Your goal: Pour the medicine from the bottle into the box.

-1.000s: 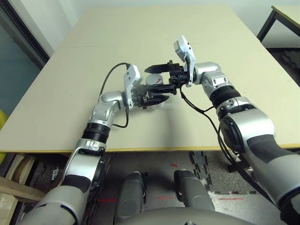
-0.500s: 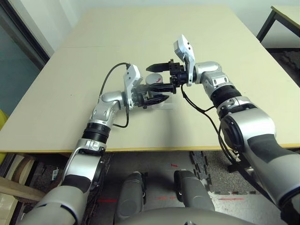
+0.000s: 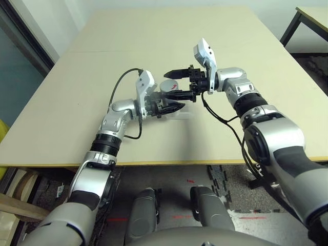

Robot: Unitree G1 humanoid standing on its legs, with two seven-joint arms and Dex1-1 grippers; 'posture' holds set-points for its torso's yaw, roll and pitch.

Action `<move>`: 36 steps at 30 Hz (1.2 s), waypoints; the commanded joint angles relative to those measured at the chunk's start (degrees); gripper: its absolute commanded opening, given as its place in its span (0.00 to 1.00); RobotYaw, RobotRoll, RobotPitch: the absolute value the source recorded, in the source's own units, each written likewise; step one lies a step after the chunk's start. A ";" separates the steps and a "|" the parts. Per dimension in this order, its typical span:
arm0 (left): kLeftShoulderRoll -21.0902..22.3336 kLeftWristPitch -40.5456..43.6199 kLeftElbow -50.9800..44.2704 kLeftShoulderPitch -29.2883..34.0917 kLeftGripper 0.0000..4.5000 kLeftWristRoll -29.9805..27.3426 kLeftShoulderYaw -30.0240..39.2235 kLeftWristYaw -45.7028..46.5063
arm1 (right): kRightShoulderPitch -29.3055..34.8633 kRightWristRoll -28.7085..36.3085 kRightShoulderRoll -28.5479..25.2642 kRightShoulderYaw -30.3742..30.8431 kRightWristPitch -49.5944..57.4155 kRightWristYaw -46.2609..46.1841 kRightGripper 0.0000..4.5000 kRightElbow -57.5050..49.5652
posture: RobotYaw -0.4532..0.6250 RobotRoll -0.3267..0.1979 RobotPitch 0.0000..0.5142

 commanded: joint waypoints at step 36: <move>0.39 -6.62 9.27 -1.93 0.59 0.49 2.50 -0.95 | -0.10 0.46 -9.25 -5.76 11.46 8.01 1.00 1.73 | 0.27 0.62 0.18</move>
